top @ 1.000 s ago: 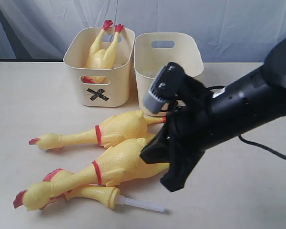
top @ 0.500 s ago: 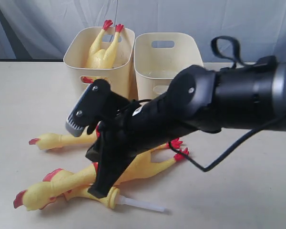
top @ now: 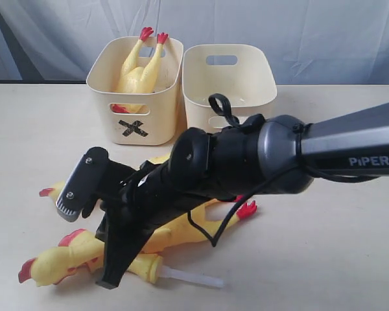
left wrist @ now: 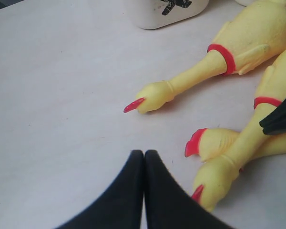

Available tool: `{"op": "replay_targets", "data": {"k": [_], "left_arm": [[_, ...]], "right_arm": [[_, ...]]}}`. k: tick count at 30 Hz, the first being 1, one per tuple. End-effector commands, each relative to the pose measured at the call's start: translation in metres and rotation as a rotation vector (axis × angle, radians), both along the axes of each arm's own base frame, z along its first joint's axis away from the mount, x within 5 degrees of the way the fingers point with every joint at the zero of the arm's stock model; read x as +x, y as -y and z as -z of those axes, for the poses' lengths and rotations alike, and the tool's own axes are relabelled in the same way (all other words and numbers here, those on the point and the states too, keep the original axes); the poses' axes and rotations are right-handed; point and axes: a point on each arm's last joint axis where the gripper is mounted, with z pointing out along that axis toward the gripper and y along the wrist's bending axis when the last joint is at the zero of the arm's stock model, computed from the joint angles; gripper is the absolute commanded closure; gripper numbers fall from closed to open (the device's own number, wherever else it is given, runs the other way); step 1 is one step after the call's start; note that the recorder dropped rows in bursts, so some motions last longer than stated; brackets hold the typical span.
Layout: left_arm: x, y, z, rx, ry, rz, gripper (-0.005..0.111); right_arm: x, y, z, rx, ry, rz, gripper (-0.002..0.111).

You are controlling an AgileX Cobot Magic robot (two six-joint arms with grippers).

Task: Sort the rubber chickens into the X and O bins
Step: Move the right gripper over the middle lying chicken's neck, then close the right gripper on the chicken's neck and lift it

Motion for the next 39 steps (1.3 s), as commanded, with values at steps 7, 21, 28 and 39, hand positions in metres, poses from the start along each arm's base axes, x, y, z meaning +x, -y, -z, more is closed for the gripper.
{"op": "replay_targets", "data": {"k": [7, 21, 28, 39], "left_arm": [[-0.001, 0.001, 0.001, -0.02, -0.001, -0.003, 0.107], [-0.001, 0.001, 0.001, -0.027, -0.004, -0.003, 0.107], [-0.001, 0.001, 0.001, -0.027, -0.004, -0.003, 0.107], [-0.001, 0.001, 0.001, -0.029, -0.005, -0.003, 0.107]], "right_arm": [[-0.003, -0.012, -0.002, 0.009, 0.005, -0.048, 0.087], [0.002, -0.012, -0.003, 0.021, 0.059, -0.019, 0.046], [0.002, -0.013, 0.006, -0.015, 0.107, -0.103, 0.046], [0.003, -0.014, 0.021, -0.059, 0.16, -0.194, 0.046]]}}
